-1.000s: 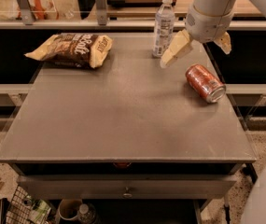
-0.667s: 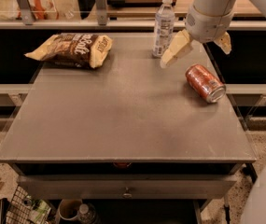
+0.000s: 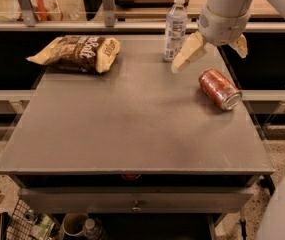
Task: Place coke can upright
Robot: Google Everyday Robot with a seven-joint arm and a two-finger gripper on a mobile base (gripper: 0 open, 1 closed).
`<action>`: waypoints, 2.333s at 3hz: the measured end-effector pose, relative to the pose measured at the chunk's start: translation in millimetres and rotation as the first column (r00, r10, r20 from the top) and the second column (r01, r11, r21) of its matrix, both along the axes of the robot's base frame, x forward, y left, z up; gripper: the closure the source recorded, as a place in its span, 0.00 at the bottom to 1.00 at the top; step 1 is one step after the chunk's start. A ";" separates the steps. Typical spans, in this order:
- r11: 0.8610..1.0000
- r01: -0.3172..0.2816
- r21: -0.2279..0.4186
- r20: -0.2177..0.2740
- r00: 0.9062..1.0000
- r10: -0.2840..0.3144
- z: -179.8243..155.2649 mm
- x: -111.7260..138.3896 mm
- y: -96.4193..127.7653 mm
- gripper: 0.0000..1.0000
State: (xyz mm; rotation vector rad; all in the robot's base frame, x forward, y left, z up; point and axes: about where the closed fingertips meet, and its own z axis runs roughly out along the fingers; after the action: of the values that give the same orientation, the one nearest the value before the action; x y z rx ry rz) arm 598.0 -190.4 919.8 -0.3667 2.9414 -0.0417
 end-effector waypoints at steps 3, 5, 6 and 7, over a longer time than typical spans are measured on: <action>1.000 0.000 0.000 0.000 1.000 0.000 0.0 -0.2 -0.1 0.00; 1.000 0.000 0.000 -0.001 1.000 0.000 0.0 -0.2 -0.1 0.00; 1.000 0.000 0.000 -0.001 1.000 0.000 0.0 -0.3 -0.1 0.00; 1.000 0.000 0.008 0.011 1.000 0.000 0.8 2.9 0.3 0.00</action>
Offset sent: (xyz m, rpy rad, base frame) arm -0.0080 -0.0035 0.0000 -0.0092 0.0312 -0.0041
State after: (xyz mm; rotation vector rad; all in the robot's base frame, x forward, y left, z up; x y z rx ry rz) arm 600.9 -190.0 920.5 -0.3636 2.9301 -0.0321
